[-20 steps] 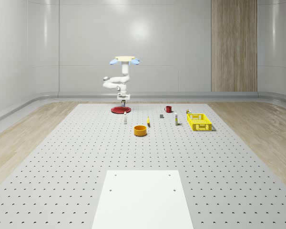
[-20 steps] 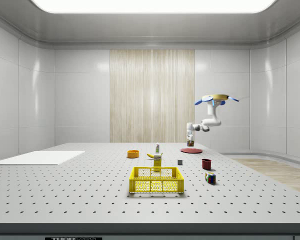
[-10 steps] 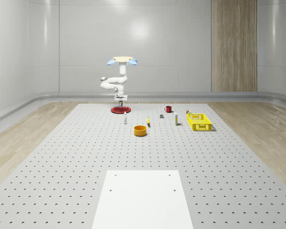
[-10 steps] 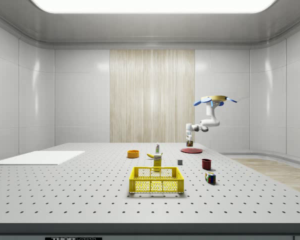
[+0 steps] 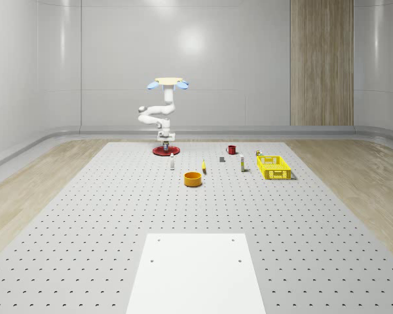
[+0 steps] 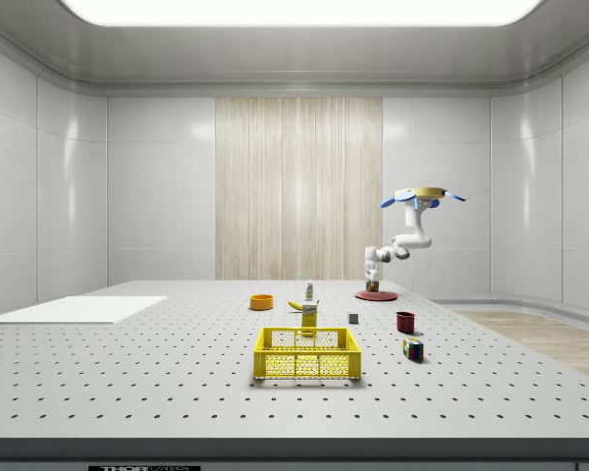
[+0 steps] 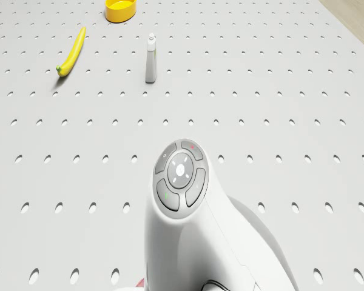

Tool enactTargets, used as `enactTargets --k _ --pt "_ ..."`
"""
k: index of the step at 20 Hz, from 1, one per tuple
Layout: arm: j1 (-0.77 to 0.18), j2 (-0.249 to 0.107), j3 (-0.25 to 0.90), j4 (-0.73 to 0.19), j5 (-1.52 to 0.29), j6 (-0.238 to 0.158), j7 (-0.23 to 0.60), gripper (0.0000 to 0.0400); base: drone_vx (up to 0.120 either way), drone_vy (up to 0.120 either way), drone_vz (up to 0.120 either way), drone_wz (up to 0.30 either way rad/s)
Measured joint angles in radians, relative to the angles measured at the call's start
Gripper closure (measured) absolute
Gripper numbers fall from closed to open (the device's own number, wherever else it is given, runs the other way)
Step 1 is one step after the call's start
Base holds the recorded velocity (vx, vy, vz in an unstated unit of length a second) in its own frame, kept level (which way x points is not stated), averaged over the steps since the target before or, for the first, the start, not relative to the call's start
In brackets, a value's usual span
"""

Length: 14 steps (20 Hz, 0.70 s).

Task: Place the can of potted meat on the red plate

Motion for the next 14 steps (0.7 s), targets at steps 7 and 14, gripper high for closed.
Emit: enactTargets --k 7,14 --pt "-0.001 0.002 -0.009 0.004 -0.006 0.005 -0.003 0.0026 0.000 0.000 0.000 0.000" --pt "0.006 0.001 0.027 -0.011 0.029 -0.011 -0.003 0.0005 0.000 0.000 0.000 0.000"
